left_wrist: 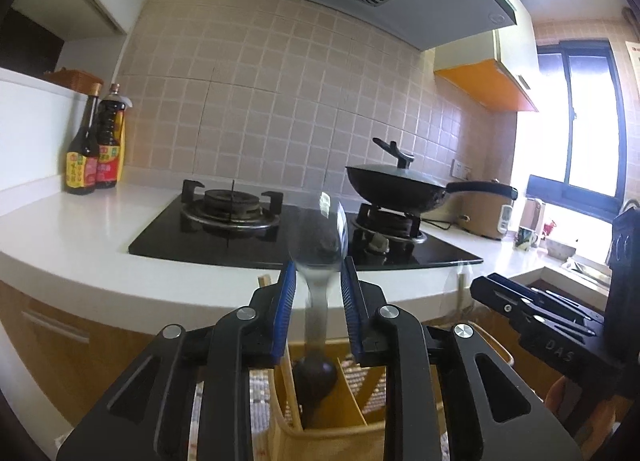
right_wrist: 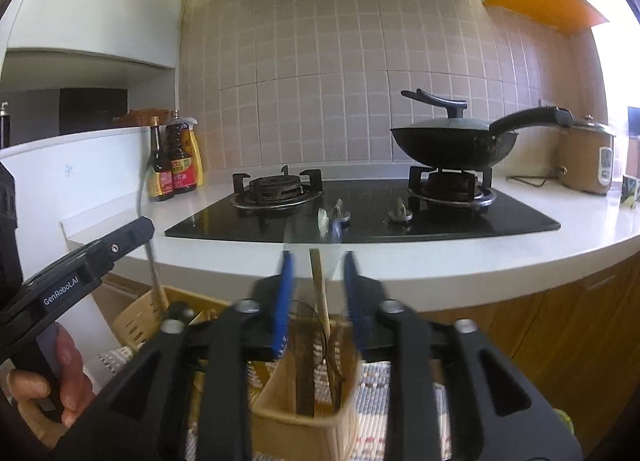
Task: Organize utensils
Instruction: 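Open both grippers to drop the clear spoons into the basket, then grasp a clear spoon with the left gripper while the right gripper grasps a chopstick, then lift the clear spoon and chopstick and carry both above the basket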
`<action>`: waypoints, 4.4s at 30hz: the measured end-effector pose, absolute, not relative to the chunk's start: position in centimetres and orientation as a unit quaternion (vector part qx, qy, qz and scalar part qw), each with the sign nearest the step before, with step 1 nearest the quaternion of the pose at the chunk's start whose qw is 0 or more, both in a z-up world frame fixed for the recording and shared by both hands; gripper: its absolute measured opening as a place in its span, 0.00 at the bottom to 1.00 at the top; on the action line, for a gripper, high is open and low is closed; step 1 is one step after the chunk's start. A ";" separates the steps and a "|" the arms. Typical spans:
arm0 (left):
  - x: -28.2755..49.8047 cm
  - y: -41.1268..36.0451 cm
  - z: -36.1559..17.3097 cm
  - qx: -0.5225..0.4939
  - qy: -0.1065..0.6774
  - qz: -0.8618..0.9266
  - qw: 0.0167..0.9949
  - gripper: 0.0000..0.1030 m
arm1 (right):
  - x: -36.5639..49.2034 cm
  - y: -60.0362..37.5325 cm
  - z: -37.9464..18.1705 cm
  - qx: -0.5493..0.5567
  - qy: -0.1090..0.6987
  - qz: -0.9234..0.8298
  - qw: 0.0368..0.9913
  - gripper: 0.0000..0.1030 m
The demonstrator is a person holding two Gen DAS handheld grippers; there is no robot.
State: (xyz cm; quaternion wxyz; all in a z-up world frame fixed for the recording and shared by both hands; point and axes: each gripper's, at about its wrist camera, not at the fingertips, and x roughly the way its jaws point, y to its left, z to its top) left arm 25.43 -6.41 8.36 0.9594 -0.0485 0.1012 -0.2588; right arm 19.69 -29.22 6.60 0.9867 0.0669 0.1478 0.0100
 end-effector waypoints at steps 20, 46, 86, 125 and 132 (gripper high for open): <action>16.7 -4.1 7.2 -0.022 0.198 -0.283 0.938 0.36 | 11.1 -26.7 3.4 0.059 0.319 0.031 0.945 0.39; 13.8 -6.5 -5.7 0.041 0.451 -0.298 0.840 0.27 | 5.4 -22.5 -6.3 0.037 0.466 0.062 0.882 0.33; 14.7 -2.9 -4.5 0.107 0.498 -0.232 0.829 0.14 | 9.0 -24.3 -5.6 -0.011 0.554 0.075 0.829 0.39; 16.4 -7.3 14.8 0.076 0.196 -0.270 0.940 0.10 | 13.5 -26.7 14.5 0.017 0.255 0.038 0.966 0.10; 21.4 -7.6 16.5 0.019 0.151 -0.276 0.949 0.10 | 17.9 -27.7 15.3 0.056 0.179 0.017 0.982 0.10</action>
